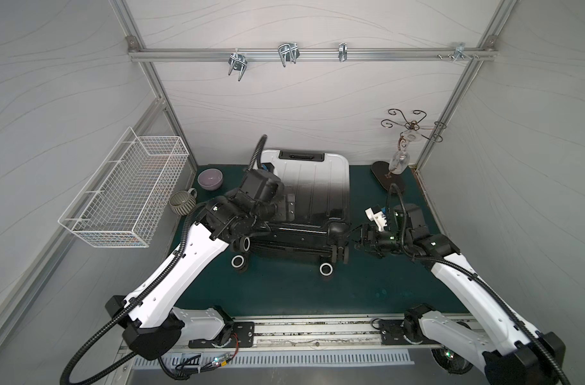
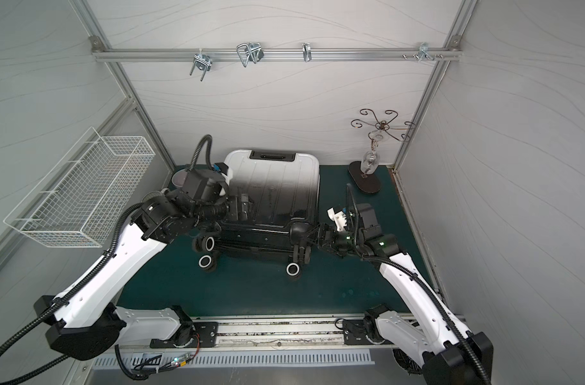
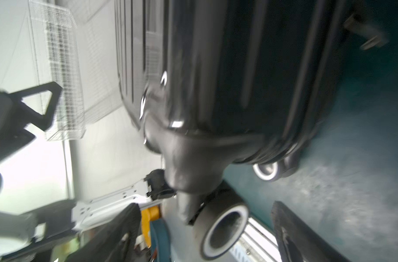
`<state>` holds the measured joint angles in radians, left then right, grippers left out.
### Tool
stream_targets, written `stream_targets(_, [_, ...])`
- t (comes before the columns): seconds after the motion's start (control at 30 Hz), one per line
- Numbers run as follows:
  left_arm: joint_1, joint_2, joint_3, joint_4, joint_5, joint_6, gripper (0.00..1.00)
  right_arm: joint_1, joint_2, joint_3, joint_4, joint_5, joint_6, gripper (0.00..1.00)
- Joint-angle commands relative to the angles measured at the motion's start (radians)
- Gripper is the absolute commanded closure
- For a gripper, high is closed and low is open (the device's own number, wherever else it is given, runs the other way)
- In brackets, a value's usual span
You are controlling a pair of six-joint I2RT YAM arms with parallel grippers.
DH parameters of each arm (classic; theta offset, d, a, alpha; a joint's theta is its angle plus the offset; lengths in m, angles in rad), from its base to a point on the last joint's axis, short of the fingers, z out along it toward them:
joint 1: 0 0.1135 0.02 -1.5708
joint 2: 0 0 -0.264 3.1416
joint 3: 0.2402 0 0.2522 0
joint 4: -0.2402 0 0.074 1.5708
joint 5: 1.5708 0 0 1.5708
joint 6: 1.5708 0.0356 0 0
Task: Close the suitcase zippers
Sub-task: Pick up the suitcase from the center of the board.
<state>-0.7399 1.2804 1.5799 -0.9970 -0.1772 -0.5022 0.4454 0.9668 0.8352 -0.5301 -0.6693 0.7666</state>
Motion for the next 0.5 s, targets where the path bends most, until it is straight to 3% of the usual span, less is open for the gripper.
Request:
stream_targets(0.0, [-0.065, -0.023, -0.085, -0.071, 0.136, -0.093, 0.14, 0.088, 0.033, -0.009, 0.126, -0.024, 0.127, 0.10])
stream_targets(0.17, [-0.160, -0.101, -0.177, -0.088, 0.154, -0.158, 0.18, 0.256, 0.153, 0.064, 0.269, 0.056, 0.184, 0.15])
stream_targets(0.27, [-0.169, -0.129, -0.226, -0.081, 0.147, -0.169, 0.12, 0.330, 0.249, 0.149, 0.292, 0.075, 0.178, 0.17])
stream_targets(0.37, [-0.174, -0.175, -0.292, -0.024, 0.137, -0.172, 0.01, 0.321, 0.225, 0.178, 0.197, 0.090, 0.123, 0.14])
stream_targets(0.47, [-0.206, -0.202, -0.335, 0.065, 0.130, -0.162, 0.01, 0.233, 0.106, 0.154, -0.018, 0.113, -0.003, 0.09])
